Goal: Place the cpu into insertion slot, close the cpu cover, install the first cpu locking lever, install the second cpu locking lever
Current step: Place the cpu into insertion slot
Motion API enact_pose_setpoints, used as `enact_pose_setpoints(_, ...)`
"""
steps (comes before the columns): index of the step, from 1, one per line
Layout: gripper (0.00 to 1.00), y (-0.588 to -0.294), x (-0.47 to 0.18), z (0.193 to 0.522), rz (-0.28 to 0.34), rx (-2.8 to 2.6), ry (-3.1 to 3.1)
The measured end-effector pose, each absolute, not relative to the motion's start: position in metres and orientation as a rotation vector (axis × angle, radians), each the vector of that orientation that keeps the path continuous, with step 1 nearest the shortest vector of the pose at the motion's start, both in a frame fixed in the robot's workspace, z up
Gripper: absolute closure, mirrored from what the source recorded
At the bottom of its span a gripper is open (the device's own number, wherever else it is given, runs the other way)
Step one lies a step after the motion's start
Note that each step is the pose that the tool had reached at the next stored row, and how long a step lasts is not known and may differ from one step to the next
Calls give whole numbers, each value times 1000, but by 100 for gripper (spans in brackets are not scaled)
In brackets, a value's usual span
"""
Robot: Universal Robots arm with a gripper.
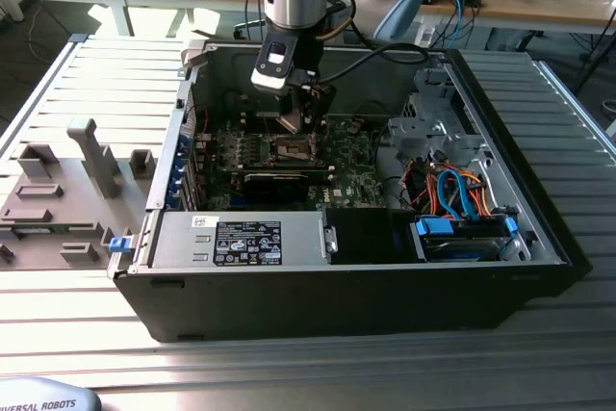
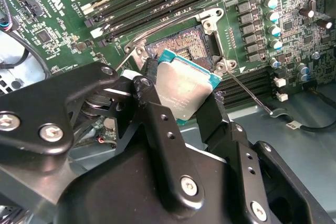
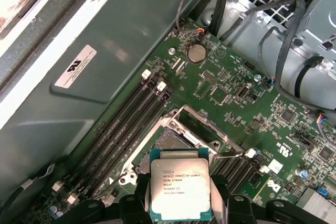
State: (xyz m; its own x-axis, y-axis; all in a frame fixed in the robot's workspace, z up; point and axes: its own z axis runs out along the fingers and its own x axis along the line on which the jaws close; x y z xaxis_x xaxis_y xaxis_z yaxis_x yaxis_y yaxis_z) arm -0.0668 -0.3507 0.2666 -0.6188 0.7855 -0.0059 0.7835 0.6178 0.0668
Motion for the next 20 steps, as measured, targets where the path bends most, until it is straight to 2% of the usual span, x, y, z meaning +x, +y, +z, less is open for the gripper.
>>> enact_pose_setpoints(20, 46, -351, -67, 265, 89, 1384, 2780)
